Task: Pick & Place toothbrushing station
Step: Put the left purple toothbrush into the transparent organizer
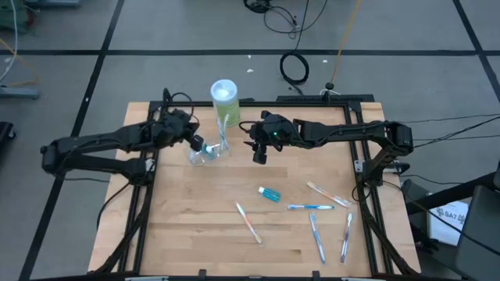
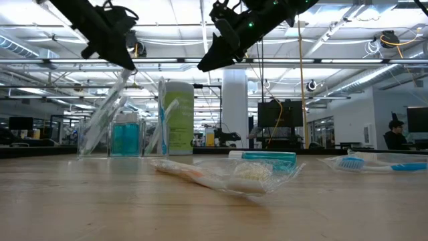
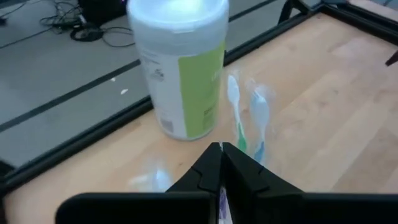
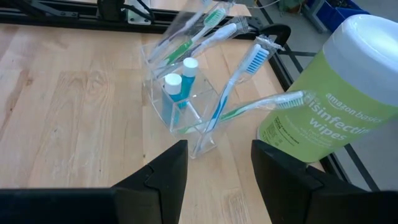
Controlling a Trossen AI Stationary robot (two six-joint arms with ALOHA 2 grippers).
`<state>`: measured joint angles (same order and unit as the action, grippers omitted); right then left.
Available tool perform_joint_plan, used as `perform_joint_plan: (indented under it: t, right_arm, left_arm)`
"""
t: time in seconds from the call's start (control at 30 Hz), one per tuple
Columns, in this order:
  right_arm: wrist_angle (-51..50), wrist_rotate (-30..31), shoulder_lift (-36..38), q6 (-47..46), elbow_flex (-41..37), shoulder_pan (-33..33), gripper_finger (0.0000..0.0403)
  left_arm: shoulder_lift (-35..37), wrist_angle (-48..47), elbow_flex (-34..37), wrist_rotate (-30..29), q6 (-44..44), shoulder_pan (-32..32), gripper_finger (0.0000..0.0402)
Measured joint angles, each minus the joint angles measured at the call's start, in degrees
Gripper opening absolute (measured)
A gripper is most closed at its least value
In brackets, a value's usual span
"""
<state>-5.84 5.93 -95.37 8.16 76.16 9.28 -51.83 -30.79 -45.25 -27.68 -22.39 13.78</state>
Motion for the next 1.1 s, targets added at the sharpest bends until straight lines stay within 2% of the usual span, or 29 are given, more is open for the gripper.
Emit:
perform_joint_plan:
  t: [0.23, 0.33, 0.5, 0.73, 1.1]
  right_arm:
    - [0.0, 0.0, 0.0, 0.0, 0.0, 0.0, 0.0169]
    - [0.1, 0.0, 0.0, 0.0, 0.0, 0.0, 0.0169]
    - [0.8, 0.0, 0.0, 0.0, 0.0, 0.0, 0.0169]
    - [0.8, 0.0, 0.0, 0.0, 0.0, 0.0, 0.0169]
    - [0.7, 0.0, 0.0, 0.0, 0.0, 0.0, 0.0169]
  left_arm:
    - [0.1, -12.3, 0.0, -12.1, -12.7, -8.5, 0.001]
    - [-1.0, -14.7, 0.0, -15.4, -16.8, -11.9, 0.0004]
    - [-1.5, -16.9, 0.0, -15.3, -21.1, -14.8, 0.0012]
    - [-1.8, -23.8, -0.1, -14.4, -28.3, -15.0, 0.0006]
    - [-2.0, -24.4, 0.1, -12.6, -24.9, -15.1, 0.0098]
